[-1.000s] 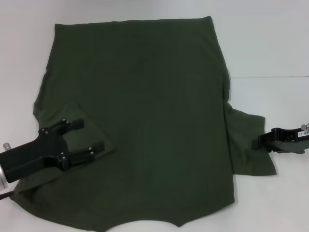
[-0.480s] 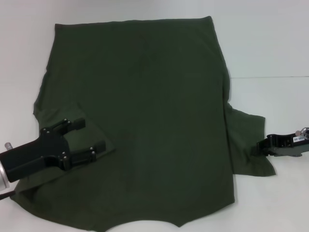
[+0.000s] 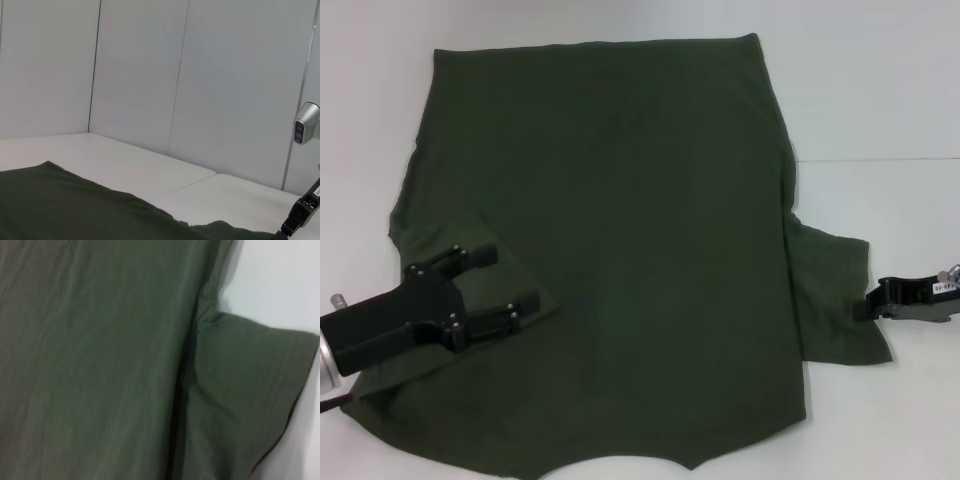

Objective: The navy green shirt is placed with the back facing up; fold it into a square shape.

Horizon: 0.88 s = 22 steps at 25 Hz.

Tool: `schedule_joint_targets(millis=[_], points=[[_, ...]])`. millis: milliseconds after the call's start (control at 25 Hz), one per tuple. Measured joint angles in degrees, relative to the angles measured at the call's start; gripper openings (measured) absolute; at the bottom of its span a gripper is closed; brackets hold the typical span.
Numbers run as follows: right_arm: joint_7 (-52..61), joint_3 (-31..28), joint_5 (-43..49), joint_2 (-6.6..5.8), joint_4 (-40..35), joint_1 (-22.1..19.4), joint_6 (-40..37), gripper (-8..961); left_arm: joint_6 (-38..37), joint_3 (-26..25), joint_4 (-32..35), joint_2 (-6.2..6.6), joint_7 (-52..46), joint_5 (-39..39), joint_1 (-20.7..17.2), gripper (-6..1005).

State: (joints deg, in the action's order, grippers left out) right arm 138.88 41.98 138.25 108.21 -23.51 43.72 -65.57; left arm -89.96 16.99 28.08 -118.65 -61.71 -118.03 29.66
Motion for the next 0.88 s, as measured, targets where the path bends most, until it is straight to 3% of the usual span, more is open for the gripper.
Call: schedule_joint_targets(millis=[200,640,880], points=[[-1.1,-0.6,-0.1,-0.55,-0.2,-0.5,0.0,5,0.0,-0.1,-0.1,0.0,-0.2,0.0,0.1,944],[-4.4,-2.1,-0.3,-3.89,-6.9,-2.3,-4.0,5,-0.1,-0.1,0.0,0.04,-1.0,0.0,0.1,944],[-6.2,-2.0,0.0,-4.43,-9.4,-2.3,-4.6,5,-0.3,-0.1,0.3,0.16,-1.9,0.0,0.0,944]])
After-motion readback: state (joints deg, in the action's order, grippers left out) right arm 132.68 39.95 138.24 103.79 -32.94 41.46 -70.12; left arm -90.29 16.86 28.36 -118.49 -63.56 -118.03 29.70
